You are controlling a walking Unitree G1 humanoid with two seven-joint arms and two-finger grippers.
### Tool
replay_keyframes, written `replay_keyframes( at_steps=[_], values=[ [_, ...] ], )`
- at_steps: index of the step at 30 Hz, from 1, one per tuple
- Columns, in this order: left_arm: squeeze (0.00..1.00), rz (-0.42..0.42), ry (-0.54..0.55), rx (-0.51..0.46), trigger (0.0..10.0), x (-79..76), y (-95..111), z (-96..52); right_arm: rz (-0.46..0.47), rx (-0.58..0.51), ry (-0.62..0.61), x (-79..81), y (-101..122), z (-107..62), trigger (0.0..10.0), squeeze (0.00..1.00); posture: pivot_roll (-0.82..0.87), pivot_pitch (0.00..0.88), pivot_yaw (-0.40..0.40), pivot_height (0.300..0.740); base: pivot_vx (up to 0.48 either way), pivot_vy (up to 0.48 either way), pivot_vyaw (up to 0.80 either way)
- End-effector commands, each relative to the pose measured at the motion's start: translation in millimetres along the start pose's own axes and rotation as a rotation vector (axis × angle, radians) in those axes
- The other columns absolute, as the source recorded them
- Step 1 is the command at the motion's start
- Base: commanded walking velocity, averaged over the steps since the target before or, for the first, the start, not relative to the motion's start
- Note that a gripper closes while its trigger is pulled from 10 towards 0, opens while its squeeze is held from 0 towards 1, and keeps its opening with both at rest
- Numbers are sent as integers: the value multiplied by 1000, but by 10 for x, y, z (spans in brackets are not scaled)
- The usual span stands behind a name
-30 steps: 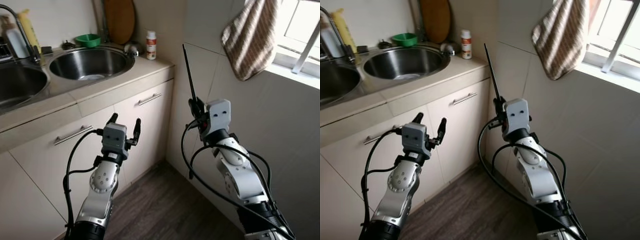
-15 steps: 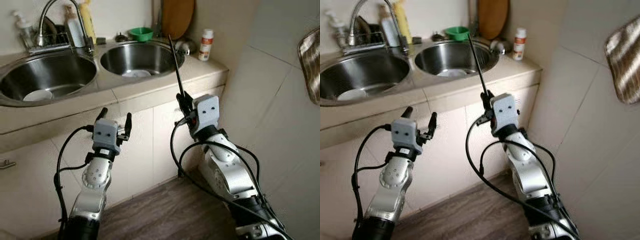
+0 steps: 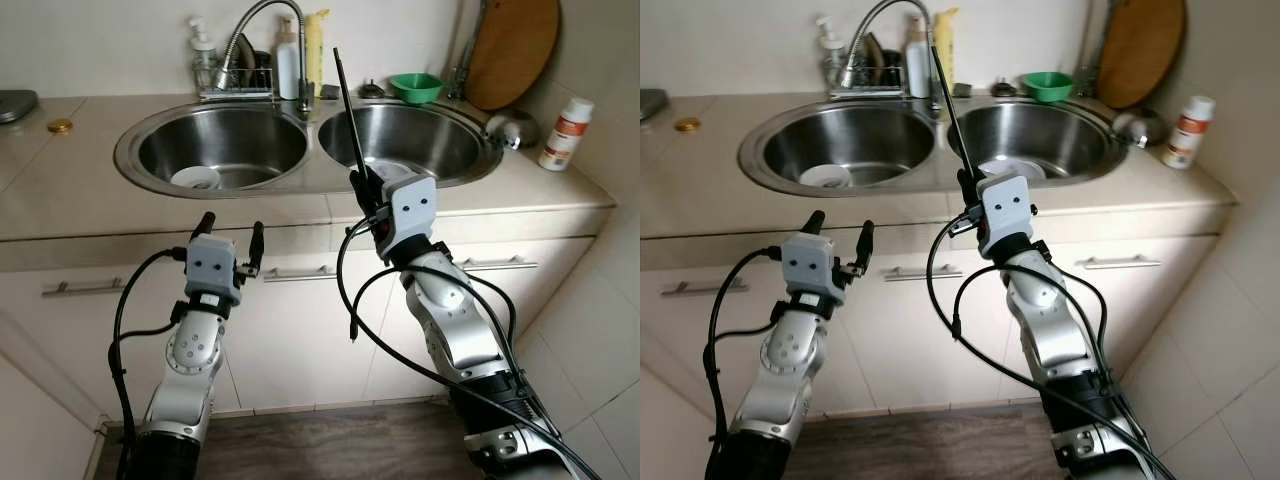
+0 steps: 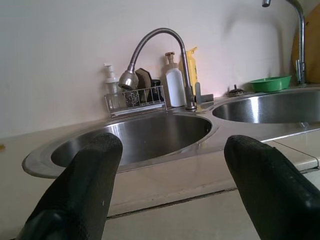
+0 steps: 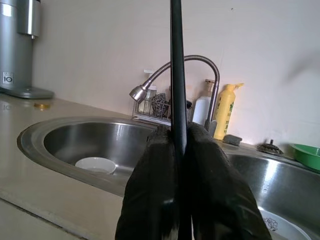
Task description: Kitchen organization
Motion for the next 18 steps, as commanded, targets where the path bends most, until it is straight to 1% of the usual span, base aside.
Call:
replay_keyframes(
  at_steps=[1,2,7,12,14,15,18],
  values=[
    [0,-10,-28,-19,10000,-105,58,25,-4,-15,-63,-177,36,22,0,0,76,0,-17,740,277,0,0],
    [0,-10,-27,-19,10000,-106,57,23,2,-19,-79,-206,46,33,0,0,76,0,-19,740,277,0,0],
    [0,-10,-26,-18,10000,-105,57,18,14,-23,-102,-249,52,45,0,0,77,0,-20,740,275,0,0],
    [0,-12,-26,-17,10000,-109,57,15,44,-11,-131,-292,14,54,0,0,76,0,-20,740,277,0,0],
    [0,-14,-27,-18,10000,-113,60,15,45,-8,-143,-315,6,55,0,0,76,0,-20,740,277,0,-587],
    [0,-13,-26,-19,10000,-112,63,16,42,-9,-156,-343,7,59,0,0,75,0,-20,740,277,0,0],
    [0,-13,-26,-20,10000,-110,68,19,42,-10,-165,-363,9,63,0,0,76,0,-20,740,275,0,0]
  ],
)
Point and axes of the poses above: a point about 5 cm out from each wrist's last joint towards the gripper, its own z axis pointing out of the wrist towards the gripper, its own y axis along the axis of the wrist's last joint, x = y × z, the point moved 5 cm from there along z, pointing out of the wrist towards the gripper, and after that the axes turned 2 degrees about -z, right-handed, at the moved point
